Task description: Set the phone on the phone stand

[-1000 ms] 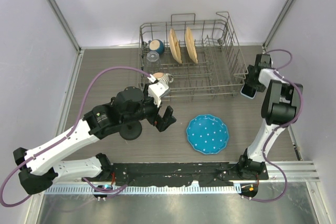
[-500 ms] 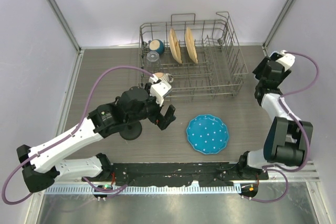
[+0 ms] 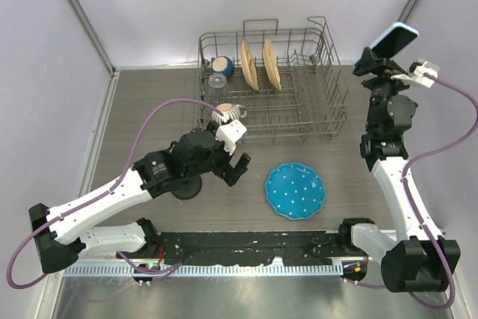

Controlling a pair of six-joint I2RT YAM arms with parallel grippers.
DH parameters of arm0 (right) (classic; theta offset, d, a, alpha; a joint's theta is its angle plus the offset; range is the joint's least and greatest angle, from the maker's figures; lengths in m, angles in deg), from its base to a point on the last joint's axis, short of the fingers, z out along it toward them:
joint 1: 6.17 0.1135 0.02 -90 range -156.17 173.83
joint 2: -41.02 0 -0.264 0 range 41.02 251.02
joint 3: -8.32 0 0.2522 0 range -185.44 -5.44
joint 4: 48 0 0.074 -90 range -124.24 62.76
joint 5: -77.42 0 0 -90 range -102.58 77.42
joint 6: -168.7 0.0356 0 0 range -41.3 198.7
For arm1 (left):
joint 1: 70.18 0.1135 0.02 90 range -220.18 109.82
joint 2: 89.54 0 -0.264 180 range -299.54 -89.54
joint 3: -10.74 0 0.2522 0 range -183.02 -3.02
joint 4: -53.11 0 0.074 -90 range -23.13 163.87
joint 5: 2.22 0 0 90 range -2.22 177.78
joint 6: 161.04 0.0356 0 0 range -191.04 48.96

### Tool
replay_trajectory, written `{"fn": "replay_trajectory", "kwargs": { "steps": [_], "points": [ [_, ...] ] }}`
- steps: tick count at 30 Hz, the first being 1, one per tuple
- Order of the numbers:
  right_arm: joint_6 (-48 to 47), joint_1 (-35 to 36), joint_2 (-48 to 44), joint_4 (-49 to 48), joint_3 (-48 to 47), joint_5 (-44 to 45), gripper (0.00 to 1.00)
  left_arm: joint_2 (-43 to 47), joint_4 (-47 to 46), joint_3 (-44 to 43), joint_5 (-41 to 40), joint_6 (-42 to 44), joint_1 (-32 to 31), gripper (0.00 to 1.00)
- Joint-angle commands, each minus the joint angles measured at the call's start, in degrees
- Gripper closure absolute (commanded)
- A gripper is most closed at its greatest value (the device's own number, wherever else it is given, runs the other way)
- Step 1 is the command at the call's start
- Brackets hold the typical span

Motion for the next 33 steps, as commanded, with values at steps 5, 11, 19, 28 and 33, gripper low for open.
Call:
{"fn": "replay_trajectory", "kwargs": {
  "steps": [5, 11, 19, 28, 33],
  "points": [
    [12.29, 9.66, 7.87, -3.13, -15.58, -43.79, 0.99, 4.69, -9.16, 2.09, -0.86, 2.90, -0.18, 0.00],
    [5.26, 23.11, 8.85, 2.95, -14.71, -44.63, 0.99, 5.84, -9.50, -4.85, -15.51, 4.05, -0.10, 0.00],
    [17.64, 30.66, 11.65, -15.24, -5.13, -31.70, 0.99, 10.32, -23.47, -8.71, -22.57, 1.41, 1.75, 0.00],
    [9.12, 45.01, 16.48, -14.11, -5.74, -9.81, 0.99, 10.67, -25.15, -6.18, -23.19, 7.03, 2.71, 0.00],
    [8.25, 48.34, 19.56, -14.81, -7.23, -8.22, 0.99, 12.87, -25.59, -1.88, -20.64, 6.07, 6.14, 0.00]
  ]
}}
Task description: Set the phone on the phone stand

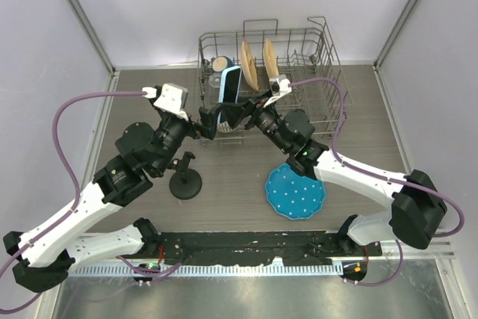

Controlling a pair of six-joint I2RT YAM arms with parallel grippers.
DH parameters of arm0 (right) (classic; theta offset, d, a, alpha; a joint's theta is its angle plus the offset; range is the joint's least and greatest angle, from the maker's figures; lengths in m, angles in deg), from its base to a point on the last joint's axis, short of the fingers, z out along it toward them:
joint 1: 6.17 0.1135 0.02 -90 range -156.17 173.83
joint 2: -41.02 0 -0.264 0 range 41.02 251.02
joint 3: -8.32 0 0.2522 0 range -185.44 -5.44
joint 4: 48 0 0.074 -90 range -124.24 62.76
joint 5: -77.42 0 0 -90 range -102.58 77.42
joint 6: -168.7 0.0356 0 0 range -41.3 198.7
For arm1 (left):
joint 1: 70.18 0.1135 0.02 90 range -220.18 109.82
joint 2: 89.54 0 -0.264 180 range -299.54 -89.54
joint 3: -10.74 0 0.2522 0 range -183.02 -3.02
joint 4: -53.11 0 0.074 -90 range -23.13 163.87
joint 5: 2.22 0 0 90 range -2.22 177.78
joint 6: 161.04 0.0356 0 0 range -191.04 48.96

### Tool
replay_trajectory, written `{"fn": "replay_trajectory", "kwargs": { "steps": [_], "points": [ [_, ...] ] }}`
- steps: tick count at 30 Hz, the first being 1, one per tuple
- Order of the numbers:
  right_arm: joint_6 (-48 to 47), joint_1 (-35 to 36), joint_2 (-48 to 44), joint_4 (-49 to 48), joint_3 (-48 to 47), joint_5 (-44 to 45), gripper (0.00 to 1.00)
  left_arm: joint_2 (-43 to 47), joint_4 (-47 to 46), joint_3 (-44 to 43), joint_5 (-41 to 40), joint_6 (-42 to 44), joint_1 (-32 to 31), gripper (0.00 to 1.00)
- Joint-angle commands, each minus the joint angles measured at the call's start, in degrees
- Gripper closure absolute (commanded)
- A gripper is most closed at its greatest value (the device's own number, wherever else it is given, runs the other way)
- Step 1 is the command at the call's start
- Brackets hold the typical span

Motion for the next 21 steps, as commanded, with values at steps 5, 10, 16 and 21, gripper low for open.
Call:
{"fn": "replay_trajectory", "kwargs": {
  "steps": [5, 10, 16, 21],
  "points": [
    [-3.52, 3.79, 3.77, -6.32, -5.91, 8.07, 0.99, 3.44, -3.17, 3.78, 1.49, 0.95, 3.18, 0.00],
    [-7.03, 6.60, 4.31, -6.32, -6.62, 8.95, 0.99, 0.81, 0.96, 0.88, -0.62, -1.59, 3.26, 0.00],
    [-9.41, 7.93, 4.31, -7.72, -6.35, 7.64, 0.99, -1.93, 6.15, -2.64, -0.89, -7.12, 5.02, 0.02],
    [-10.55, 8.63, 4.22, -7.72, -6.53, 6.49, 0.99, 0.10, 4.22, -1.06, 2.09, -8.27, 6.69, 0.17]
  ]
}}
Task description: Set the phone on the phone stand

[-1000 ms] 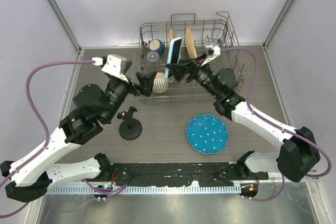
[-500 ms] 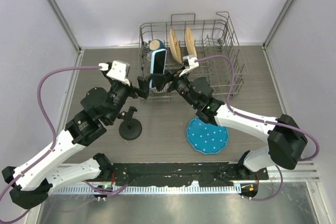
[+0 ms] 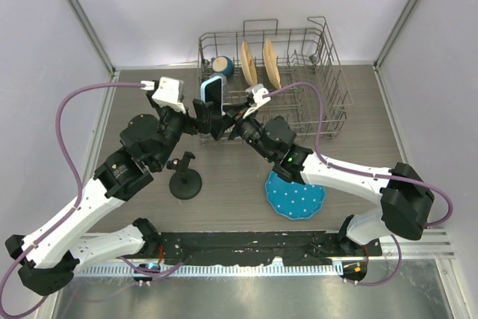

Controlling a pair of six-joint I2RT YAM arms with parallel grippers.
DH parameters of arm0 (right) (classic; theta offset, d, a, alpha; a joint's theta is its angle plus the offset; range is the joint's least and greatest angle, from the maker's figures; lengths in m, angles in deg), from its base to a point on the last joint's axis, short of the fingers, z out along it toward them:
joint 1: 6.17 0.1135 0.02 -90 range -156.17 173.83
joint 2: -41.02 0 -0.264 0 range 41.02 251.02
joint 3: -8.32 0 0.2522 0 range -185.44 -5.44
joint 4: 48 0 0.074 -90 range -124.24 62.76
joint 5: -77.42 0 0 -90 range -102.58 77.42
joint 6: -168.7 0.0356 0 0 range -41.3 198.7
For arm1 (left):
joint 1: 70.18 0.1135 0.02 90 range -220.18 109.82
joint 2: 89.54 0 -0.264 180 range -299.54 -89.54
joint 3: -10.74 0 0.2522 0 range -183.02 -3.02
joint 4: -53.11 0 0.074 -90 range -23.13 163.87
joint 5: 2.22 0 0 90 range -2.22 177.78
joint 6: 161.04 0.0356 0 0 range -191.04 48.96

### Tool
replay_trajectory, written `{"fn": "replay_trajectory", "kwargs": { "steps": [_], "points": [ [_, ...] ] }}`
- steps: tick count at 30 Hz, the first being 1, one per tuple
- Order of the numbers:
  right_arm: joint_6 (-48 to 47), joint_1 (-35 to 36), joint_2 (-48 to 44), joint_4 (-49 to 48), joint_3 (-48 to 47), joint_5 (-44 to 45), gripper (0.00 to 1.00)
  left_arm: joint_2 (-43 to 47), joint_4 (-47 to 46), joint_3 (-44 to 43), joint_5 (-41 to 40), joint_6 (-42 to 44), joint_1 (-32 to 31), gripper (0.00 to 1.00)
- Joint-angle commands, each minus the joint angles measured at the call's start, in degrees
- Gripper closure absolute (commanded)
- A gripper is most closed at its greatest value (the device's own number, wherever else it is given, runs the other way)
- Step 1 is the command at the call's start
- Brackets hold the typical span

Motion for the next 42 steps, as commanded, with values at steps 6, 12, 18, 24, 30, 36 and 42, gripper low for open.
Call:
{"fn": "replay_trajectory", "kwargs": {
  "steps": [6, 12, 18, 24, 30, 36, 42],
  "points": [
    [-3.30, 1.18, -1.99, -7.51, -3.36, -0.92, 0.99, 0.35, -0.54, -1.76, 2.10, -3.45, 2.72, 0.14],
    [-4.44, 1.62, -1.99, -7.42, -3.53, -3.20, 0.99, -0.27, -0.72, -1.67, 4.91, -4.68, 4.56, 0.22],
    [-5.58, 1.97, -1.64, -7.60, -3.71, -5.76, 0.99, -1.32, 0.60, -2.81, 8.52, -5.12, 6.59, 0.31],
    [-8.57, 2.24, -1.73, -6.19, -4.06, -6.11, 0.99, -2.90, 2.45, -3.96, 8.43, -5.30, 7.11, 0.38],
    [-12.70, 2.41, -1.90, -2.59, -5.12, -5.41, 0.99, -4.40, 4.73, -5.54, 8.08, -4.59, 7.12, 0.54],
    [-17.17, 2.41, -2.87, 0.22, -5.29, -7.94, 0.99, -5.63, 8.07, -8.08, 9.13, -4.07, 7.20, 0.50],
    [-22.28, 2.41, -4.71, 2.07, -4.07, -7.69, 0.99, -8.17, 13.34, -12.22, 11.77, -5.47, 7.38, 0.43]
  ]
}}
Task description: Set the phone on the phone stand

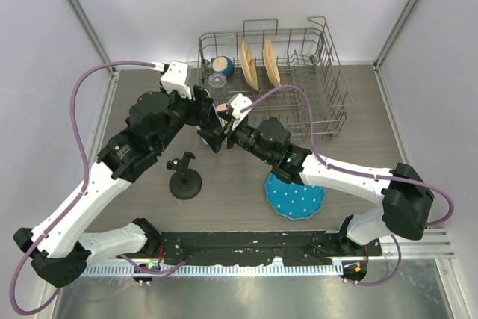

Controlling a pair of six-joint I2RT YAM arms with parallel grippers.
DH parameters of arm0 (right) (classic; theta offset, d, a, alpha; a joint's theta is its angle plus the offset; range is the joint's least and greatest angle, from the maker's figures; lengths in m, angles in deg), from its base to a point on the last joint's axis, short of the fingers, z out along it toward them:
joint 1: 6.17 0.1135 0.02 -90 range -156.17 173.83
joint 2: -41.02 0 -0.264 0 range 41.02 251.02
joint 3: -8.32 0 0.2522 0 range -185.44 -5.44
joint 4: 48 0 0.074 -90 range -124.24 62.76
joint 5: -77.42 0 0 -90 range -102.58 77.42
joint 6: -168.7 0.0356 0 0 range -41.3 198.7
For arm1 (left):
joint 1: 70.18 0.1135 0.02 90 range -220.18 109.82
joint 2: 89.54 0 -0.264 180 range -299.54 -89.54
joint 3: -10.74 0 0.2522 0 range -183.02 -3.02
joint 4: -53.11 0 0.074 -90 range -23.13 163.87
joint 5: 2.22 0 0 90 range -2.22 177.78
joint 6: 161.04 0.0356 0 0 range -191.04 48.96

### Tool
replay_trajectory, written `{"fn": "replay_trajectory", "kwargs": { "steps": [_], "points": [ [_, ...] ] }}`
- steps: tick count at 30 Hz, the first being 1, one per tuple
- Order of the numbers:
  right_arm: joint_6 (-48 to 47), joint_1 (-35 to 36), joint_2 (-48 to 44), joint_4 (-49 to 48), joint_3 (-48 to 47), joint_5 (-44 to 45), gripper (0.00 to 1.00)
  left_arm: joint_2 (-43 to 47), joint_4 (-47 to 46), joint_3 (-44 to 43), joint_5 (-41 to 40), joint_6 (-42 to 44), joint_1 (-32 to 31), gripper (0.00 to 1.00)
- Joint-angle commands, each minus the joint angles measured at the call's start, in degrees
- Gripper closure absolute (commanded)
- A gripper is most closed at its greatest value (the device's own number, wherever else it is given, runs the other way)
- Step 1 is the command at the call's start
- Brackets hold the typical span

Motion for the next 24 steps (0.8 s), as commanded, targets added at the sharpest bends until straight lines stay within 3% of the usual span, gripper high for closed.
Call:
{"fn": "replay_trajectory", "kwargs": {
  "steps": [1, 9, 18, 21, 24],
  "points": [
    [-6.04, 0.29, -4.96, -5.29, -1.88, -0.52, 0.99, -1.31, 3.60, -4.15, 2.50, -0.71, 0.52, 0.43],
    [-8.60, -0.06, -5.84, -5.65, -0.47, 1.85, 0.99, -3.59, 7.73, -7.14, 4.61, -0.97, 0.69, 0.44],
    [-8.78, -1.20, -6.63, -6.53, 0.94, 0.97, 0.99, -3.07, 7.64, -7.15, 6.99, -0.45, 0.69, 0.67],
    [-8.43, -1.90, -7.07, -6.79, 1.47, -0.25, 0.99, -3.33, 7.73, -7.32, 8.12, -0.36, 0.69, 0.68],
    [-7.46, -2.87, -7.68, -7.32, 2.17, -2.44, 0.99, -4.12, 8.26, -7.76, 10.06, -0.36, 0.60, 0.62]
  ]
}}
